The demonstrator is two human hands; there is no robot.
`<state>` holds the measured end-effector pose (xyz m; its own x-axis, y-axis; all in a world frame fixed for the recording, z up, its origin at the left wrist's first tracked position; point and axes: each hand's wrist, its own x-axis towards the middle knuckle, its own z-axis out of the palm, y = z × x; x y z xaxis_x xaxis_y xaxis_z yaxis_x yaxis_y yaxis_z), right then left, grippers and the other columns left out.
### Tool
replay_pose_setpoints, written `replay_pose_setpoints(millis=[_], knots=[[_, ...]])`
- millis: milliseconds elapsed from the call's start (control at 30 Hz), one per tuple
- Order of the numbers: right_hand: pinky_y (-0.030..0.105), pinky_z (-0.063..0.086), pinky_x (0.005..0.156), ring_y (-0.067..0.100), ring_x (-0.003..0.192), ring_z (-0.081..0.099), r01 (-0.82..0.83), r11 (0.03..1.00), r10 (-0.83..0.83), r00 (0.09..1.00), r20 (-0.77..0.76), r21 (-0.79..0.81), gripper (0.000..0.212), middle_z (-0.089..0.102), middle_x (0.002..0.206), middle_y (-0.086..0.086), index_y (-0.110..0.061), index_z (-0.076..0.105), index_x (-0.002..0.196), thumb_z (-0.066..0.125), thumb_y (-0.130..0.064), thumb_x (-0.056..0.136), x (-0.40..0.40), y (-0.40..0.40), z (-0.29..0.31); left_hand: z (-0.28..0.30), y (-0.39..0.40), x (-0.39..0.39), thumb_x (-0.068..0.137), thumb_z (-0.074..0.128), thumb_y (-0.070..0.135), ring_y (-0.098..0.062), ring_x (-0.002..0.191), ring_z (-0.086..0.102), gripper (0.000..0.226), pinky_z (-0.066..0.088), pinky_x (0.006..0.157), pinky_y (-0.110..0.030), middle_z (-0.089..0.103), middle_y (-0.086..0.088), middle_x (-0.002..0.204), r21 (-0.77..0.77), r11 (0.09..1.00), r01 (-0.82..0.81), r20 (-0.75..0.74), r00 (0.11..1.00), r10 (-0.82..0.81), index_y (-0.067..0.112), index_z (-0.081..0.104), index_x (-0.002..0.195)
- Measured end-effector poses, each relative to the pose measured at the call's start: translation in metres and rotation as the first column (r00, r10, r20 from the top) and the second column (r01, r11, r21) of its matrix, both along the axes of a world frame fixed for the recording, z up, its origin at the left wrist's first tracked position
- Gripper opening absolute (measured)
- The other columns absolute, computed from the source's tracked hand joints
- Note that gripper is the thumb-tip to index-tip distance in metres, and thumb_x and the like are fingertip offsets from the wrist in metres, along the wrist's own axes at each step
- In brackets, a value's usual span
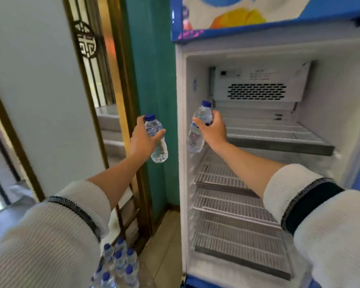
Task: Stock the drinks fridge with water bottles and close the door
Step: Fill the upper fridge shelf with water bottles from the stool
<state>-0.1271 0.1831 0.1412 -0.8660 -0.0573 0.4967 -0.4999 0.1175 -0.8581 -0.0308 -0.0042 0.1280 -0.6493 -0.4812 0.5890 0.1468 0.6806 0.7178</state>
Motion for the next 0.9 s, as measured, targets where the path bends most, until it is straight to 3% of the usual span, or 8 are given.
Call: replay_pose_setpoints(millis=[167, 333, 533, 667, 800, 900], knots=[[0.031, 0.051, 0.080, 0.016, 0.094, 0.062, 0.005, 0.996, 0.001, 0.997, -0.073, 0.088, 0.056, 0.064, 0.111, 0.000, -0.016, 0.050, 0.124, 0.075, -0.038, 0.080, -0.035, 0.038, 0.036, 0.042, 0.036, -0.040, 0.083, 0.072, 0.039, -0.025, 0.107, 0.060, 0.065, 0.048, 0.086, -0.035, 0.059, -0.005, 0.126, -0.013, 1.000, 0.010, -0.004, 1.000, -0.010, 0.021, 0.038, 0.135], [0.029, 0.051, 0.076, 0.017, 0.093, 0.062, 0.033, 0.986, -0.016, 0.994, -0.104, 0.165, 0.057, 0.063, 0.110, 0.002, -0.015, 0.049, 0.119, 0.077, -0.041, 0.077, -0.083, 0.056, 0.048, 0.062, 0.060, -0.088, 0.084, 0.071, 0.038, -0.016, 0.090, 0.059, 0.061, 0.046, 0.075, -0.026, 0.061, -0.002, 0.119, -0.028, 0.999, 0.033, -0.026, 0.999, -0.034, 0.021, 0.039, 0.134], [0.026, 0.044, 0.069, 0.014, 0.086, 0.056, 0.096, 0.979, -0.078, 0.991, -0.106, 0.180, 0.062, 0.058, 0.106, 0.001, -0.011, 0.046, 0.119, 0.078, -0.042, 0.076, -0.150, 0.049, 0.047, 0.061, 0.083, -0.157, 0.084, 0.073, 0.033, -0.012, 0.093, 0.056, 0.057, 0.044, 0.084, -0.027, 0.061, 0.002, 0.115, 0.016, 0.998, 0.066, -0.051, 0.997, -0.065, 0.022, 0.042, 0.130], [0.041, 0.058, 0.074, 0.023, 0.092, 0.061, 0.078, 0.973, -0.078, 0.997, -0.008, 0.219, 0.065, 0.057, 0.115, 0.006, -0.015, 0.042, 0.118, 0.079, -0.045, 0.074, -0.200, 0.038, 0.041, 0.055, 0.092, -0.196, 0.083, 0.074, 0.032, -0.010, 0.094, 0.053, 0.056, 0.040, 0.084, -0.024, 0.055, 0.009, 0.111, 0.022, 0.999, 0.048, -0.033, 0.998, -0.047, 0.019, 0.043, 0.128], [0.047, 0.059, 0.073, 0.025, 0.096, 0.062, -0.011, 0.983, 0.003, 0.999, 0.043, 0.185, 0.065, 0.055, 0.122, 0.007, -0.017, 0.042, 0.118, 0.081, -0.041, 0.072, -0.238, 0.027, 0.032, 0.045, 0.099, -0.223, 0.082, 0.075, 0.031, -0.013, 0.098, 0.055, 0.058, 0.042, 0.086, -0.026, 0.058, 0.003, 0.120, -0.003, 1.000, -0.002, 0.008, 1.000, 0.002, 0.019, 0.043, 0.129], [0.046, 0.059, 0.071, 0.025, 0.093, 0.063, -0.111, 0.976, 0.114, 0.993, -0.005, 0.185, 0.064, 0.057, 0.115, 0.004, -0.019, 0.041, 0.117, 0.081, -0.042, 0.072, -0.261, 0.018, 0.019, 0.037, 0.102, -0.239, 0.081, 0.076, 0.030, -0.021, 0.110, 0.058, 0.064, 0.048, 0.095, -0.036, 0.058, -0.001, 0.128, 0.007, 0.999, -0.045, 0.046, 0.998, 0.045, 0.019, 0.041, 0.133]])
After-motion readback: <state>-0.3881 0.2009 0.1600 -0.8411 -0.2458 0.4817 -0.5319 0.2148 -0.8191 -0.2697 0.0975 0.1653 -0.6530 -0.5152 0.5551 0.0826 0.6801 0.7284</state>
